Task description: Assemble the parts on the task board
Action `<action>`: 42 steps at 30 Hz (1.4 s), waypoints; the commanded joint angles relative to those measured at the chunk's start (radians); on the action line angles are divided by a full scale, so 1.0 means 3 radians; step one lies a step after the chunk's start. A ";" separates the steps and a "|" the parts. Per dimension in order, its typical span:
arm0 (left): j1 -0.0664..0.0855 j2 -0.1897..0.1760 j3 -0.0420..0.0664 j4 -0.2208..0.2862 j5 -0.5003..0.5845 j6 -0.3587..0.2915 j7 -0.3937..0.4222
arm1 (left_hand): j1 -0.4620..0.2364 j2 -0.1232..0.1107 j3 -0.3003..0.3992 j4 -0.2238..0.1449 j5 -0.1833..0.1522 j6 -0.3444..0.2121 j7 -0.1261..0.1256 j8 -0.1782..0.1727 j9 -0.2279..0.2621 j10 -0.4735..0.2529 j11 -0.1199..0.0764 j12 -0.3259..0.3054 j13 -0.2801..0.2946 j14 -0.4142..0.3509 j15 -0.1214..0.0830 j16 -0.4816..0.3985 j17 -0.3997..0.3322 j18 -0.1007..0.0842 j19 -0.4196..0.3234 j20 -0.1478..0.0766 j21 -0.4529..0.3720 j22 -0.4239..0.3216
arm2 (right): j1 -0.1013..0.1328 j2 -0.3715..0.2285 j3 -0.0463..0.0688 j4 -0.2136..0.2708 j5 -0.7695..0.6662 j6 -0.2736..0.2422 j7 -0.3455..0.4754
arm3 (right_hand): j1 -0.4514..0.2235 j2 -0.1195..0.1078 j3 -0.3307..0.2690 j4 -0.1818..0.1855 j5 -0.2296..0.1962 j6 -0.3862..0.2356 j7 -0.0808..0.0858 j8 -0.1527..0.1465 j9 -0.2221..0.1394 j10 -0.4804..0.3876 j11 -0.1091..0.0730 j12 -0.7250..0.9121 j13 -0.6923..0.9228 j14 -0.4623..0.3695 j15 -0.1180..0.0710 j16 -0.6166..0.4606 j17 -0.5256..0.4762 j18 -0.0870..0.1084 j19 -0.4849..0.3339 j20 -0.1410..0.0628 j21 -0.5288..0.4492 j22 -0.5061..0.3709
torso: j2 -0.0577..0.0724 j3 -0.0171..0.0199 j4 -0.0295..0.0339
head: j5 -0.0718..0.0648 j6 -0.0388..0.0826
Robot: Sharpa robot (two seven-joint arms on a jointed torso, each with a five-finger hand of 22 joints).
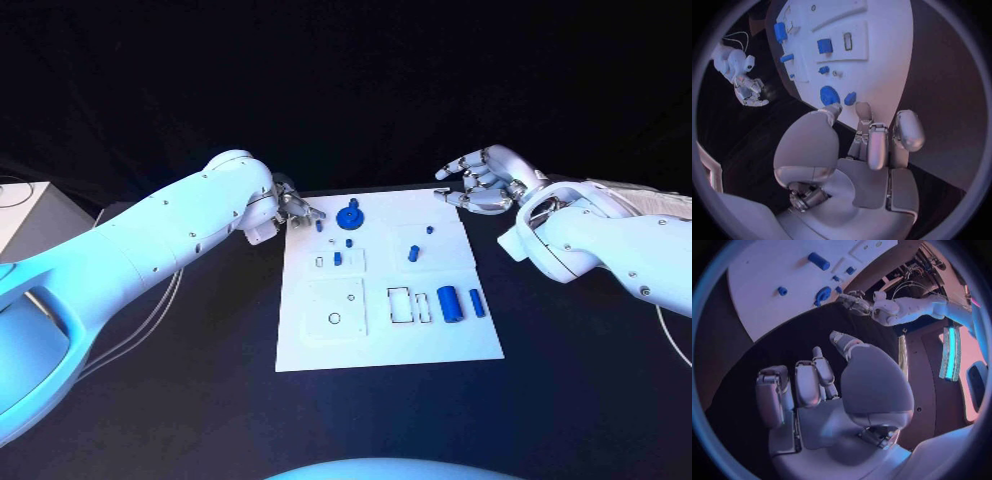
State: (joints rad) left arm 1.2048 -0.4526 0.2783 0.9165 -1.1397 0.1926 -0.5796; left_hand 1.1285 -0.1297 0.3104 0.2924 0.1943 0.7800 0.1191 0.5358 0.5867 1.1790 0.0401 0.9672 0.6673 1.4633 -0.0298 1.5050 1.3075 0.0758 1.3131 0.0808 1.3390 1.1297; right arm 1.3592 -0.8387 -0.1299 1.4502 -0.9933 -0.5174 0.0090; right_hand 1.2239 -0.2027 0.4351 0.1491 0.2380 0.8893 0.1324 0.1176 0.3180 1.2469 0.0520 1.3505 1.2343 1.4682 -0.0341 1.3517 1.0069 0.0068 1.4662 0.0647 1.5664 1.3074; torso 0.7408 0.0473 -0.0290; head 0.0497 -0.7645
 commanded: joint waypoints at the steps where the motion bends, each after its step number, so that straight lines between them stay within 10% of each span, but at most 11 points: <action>1: 0.0010 0.0015 -0.0001 0.0002 -0.0055 0.0031 0.0020 | 0.0023 0.0024 -0.0025 -0.0003 0.0008 0.0059 0.0000 -0.0002 -0.0006 -0.0019 -0.0001 0.0002 -0.0006 0.0243 0.0021 -0.0002 0.0515 0.0059 -0.0005 0.0022 0.0000 -0.0002 | 0.0003 -0.0001 0.0004 0.0005 -0.0030 0.0004 0.0027 | -0.0028 -0.0010 -0.0004 0.0016 -0.0009 0.0006 0.0022 -0.0019 0.0005 -0.0016 0.0010 -0.0015 -0.0002 0.0000 0.0022 -0.0006 0.0000 -0.0023 0.0349 0.0017 0.0015 0.0878 | 0.0001 0.0001 0.0001 | -0.0001 -0.0011; 42: 0.0019 0.0049 -0.0086 -0.0011 0.0021 0.0097 0.0045 | 0.0083 0.0048 -0.0058 -0.0010 0.0011 0.0195 -0.0047 0.0084 -0.0006 -0.0016 -0.0041 0.0035 -0.0006 0.0244 -0.0011 0.0003 0.0520 0.0059 -0.0003 -0.0003 0.0003 0.0008 | 0.0004 0.0026 0.0004 -0.0013 -0.0031 0.0014 0.0025 | -0.0028 -0.0009 -0.0003 0.0017 -0.0008 0.0003 0.0025 -0.0023 0.0005 -0.0008 0.0013 -0.0010 0.0005 0.0000 0.0024 -0.0006 0.0004 -0.0023 0.0349 0.0018 0.0015 0.0878 | 0.0006 0.0004 -0.0002 | -0.0012 -0.0074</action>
State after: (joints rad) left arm 1.2088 -0.4403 0.2525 0.9134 -1.1424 0.2071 -0.5779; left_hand 1.1415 -0.1167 0.2992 0.2869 0.1942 0.8298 0.1051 0.5552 0.5845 1.1740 0.0375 0.9722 0.6652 1.4633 -0.0299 1.5050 1.3074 0.0758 1.3131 0.0806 1.3390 1.1309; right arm 1.3601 -0.8317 -0.1292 1.4461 -0.9942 -0.5174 0.0092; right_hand 1.2239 -0.2027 0.4351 0.1491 0.2380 0.8902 0.1315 0.1138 0.3186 1.2469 0.0520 1.3505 1.2344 1.4682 -0.0341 1.3517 1.0072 0.0068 1.4662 0.0647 1.5664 1.3078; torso 0.7433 0.0482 -0.0301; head 0.0463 -0.7856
